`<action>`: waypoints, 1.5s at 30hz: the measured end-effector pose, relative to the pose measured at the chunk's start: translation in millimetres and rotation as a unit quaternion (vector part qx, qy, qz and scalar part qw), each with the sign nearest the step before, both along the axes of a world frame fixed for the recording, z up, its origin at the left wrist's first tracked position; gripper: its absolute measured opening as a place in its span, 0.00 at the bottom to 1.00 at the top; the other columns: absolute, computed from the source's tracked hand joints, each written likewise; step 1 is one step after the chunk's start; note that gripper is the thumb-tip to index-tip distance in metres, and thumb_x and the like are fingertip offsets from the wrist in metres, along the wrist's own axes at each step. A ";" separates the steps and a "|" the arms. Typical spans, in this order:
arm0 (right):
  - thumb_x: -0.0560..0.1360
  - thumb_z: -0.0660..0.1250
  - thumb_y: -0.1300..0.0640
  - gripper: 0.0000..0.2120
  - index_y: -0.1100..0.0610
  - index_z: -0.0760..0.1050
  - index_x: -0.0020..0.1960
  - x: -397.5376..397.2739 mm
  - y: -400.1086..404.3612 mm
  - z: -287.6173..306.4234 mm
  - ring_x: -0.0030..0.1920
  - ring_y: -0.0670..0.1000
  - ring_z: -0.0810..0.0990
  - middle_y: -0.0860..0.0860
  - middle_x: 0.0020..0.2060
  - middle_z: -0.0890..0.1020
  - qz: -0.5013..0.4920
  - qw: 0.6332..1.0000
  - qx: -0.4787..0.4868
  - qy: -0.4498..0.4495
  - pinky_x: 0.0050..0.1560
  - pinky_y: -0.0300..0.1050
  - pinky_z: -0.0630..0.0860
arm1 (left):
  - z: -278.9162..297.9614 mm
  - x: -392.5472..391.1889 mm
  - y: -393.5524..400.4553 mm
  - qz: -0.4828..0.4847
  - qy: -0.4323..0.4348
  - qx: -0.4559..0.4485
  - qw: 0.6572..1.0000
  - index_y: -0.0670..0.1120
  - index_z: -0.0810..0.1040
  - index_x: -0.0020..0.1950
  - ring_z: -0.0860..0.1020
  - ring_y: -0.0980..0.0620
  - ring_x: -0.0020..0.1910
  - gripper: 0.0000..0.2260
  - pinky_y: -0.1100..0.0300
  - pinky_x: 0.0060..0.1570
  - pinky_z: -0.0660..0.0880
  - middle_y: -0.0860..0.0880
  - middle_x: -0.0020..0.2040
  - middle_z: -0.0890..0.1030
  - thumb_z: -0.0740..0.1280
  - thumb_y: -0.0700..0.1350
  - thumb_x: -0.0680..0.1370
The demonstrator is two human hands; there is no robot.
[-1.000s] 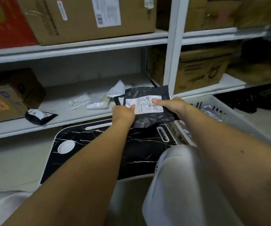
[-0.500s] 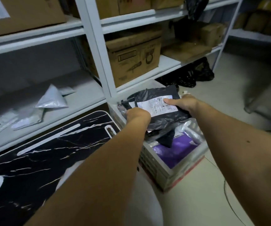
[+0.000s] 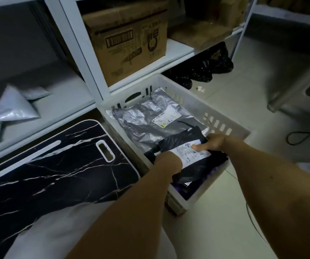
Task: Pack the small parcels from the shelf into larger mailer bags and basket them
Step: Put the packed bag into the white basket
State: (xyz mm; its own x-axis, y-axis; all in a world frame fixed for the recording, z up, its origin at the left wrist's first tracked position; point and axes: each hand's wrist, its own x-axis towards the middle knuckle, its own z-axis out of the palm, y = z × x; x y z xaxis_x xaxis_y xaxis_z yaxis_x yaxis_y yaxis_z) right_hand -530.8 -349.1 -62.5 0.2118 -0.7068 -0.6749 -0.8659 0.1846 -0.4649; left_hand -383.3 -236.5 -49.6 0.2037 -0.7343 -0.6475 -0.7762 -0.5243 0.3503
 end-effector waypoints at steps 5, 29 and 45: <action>0.55 0.80 0.33 0.61 0.52 0.53 0.78 22.5 -1.5 -20.0 0.73 0.57 0.63 0.50 0.74 0.64 0.055 0.995 -0.024 0.074 0.71 0.53 0.64 | -6.4 -2.5 4.3 -0.079 -0.197 -0.083 0.974 0.43 0.76 0.61 0.75 0.46 0.61 0.12 0.57 0.56 0.72 0.45 0.61 0.77 0.63 0.43 0.78; 0.75 0.69 0.46 0.51 0.37 0.28 0.74 106.8 65.3 -117.2 0.70 0.74 0.30 0.56 0.74 0.27 0.129 0.961 -0.029 0.244 0.60 0.81 0.58 | -36.4 20.9 -6.0 -0.219 -0.303 -0.019 0.927 0.54 0.51 0.79 0.40 0.37 0.77 0.27 0.28 0.67 0.37 0.42 0.79 0.50 0.53 0.55 0.80; 0.78 0.63 0.45 0.38 0.58 0.47 0.78 103.9 68.9 -47.6 0.75 0.70 0.47 0.64 0.76 0.53 0.049 0.962 -0.198 0.184 0.69 0.70 0.58 | -1.0 39.5 15.8 -0.148 -0.258 -0.119 0.947 0.52 0.62 0.75 0.46 0.42 0.77 0.22 0.31 0.69 0.42 0.46 0.78 0.57 0.55 0.52 0.81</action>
